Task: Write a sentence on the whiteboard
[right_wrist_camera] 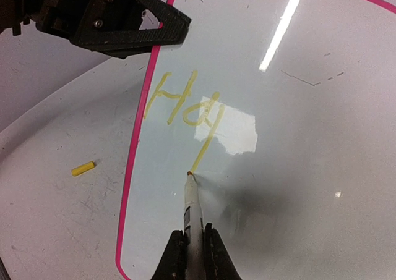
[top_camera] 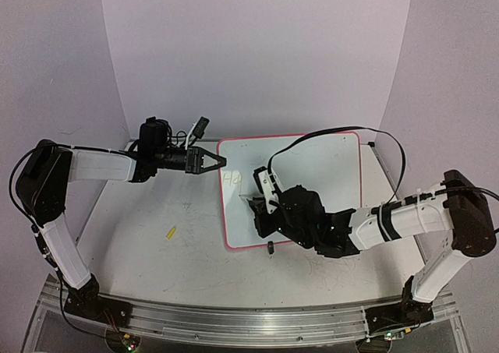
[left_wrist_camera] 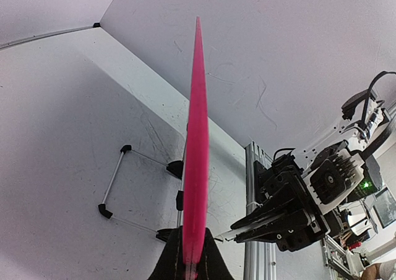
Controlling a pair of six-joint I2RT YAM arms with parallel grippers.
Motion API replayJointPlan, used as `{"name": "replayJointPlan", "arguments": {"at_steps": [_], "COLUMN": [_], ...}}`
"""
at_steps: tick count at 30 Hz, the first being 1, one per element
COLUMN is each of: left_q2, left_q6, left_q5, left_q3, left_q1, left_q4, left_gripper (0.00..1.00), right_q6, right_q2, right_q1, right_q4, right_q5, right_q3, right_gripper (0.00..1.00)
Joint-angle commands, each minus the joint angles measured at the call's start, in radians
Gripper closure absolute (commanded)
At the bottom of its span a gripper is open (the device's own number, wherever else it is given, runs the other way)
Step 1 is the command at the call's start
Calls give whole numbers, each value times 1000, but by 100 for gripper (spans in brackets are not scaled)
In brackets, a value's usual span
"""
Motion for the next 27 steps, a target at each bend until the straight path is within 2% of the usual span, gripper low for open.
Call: {"name": "replayJointPlan", "arguments": {"at_steps": [1, 10, 27], "left_q2": [-45, -45, -50], "left_q6": [-8, -8, -7], "left_q5": [51, 52, 53], "left_q3": [5, 6, 6], "left_q1": [-17, -17, -17], "left_q4": [29, 29, 29], "left_gripper": [100, 100, 100], "right_q6": [-2, -53, -80], "right_q2": [-26, -90, -23], "right_q1": [-1, -22, -42], "right_q4": [-11, 34, 77], "right_q5": [9, 13, 25], "right_q3": [28, 61, 93], "right_gripper": [100, 100, 100]}}
